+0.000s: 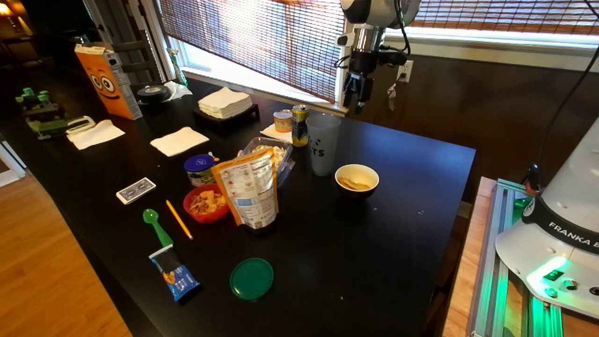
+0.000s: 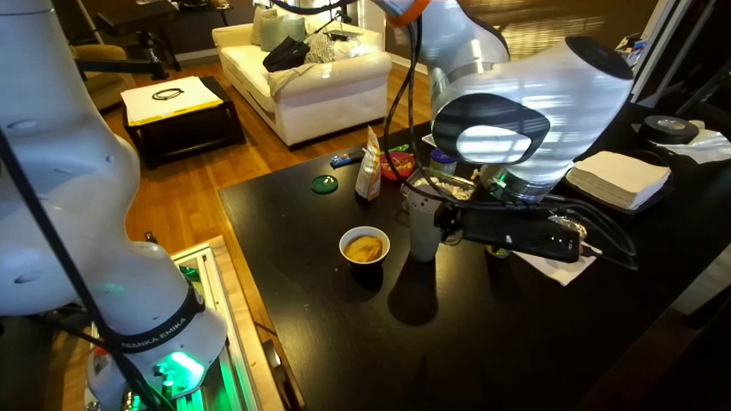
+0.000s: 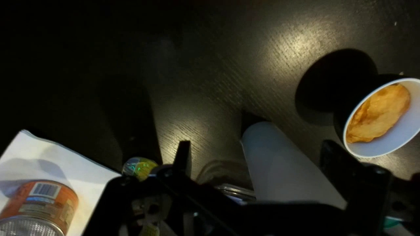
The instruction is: Pour the contents in the grey cup in the clear bowl.
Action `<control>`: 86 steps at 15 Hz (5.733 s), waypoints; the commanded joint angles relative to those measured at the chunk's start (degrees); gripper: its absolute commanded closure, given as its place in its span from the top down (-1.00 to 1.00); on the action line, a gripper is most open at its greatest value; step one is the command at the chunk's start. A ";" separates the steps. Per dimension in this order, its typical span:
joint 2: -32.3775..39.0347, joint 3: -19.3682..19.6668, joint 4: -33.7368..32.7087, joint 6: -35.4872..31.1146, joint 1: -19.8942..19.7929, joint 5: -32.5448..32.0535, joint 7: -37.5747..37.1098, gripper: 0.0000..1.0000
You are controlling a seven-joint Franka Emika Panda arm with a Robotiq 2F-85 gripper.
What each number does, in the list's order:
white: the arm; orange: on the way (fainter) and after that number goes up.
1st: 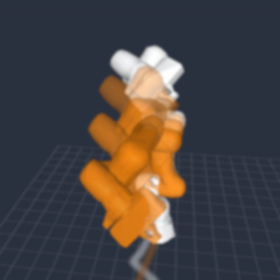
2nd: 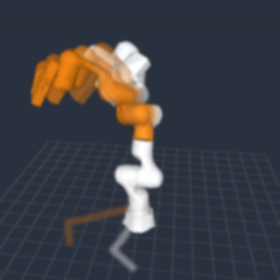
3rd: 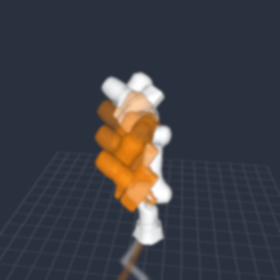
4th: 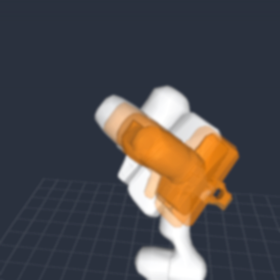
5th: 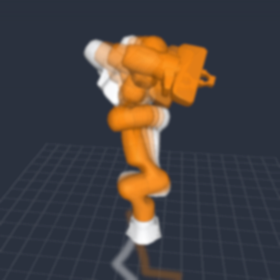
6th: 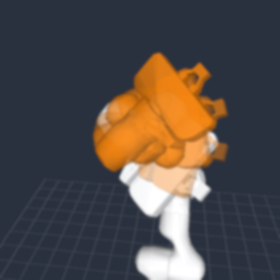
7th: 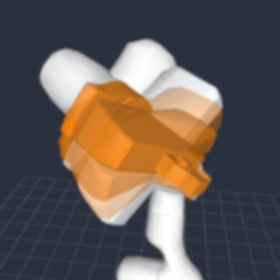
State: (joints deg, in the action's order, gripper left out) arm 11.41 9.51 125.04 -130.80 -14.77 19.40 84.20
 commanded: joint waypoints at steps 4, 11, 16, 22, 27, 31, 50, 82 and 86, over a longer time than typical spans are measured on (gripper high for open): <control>8.97 -3.78 -6.69 10.21 -6.79 14.78 24.50 1.00; 15.92 -4.54 -12.09 23.86 -8.94 22.70 32.81 1.00; 18.90 -4.44 -11.94 22.67 -8.54 28.66 34.75 1.00; 21.47 -3.90 -11.68 22.29 -7.77 32.22 39.28 1.00; 23.03 -4.19 -11.66 20.76 -7.51 32.63 42.73 1.00; 23.16 -4.15 -11.11 20.18 -7.04 33.93 43.01 1.00; 26.12 -3.79 -9.99 17.03 -3.83 40.31 41.08 1.00; 30.02 -3.94 -12.11 18.21 -3.78 50.74 45.58 0.79; 30.25 -3.72 -12.11 18.39 -3.73 51.48 46.39 0.05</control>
State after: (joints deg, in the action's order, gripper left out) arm 40.14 5.42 114.28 -112.89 -18.80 68.88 128.92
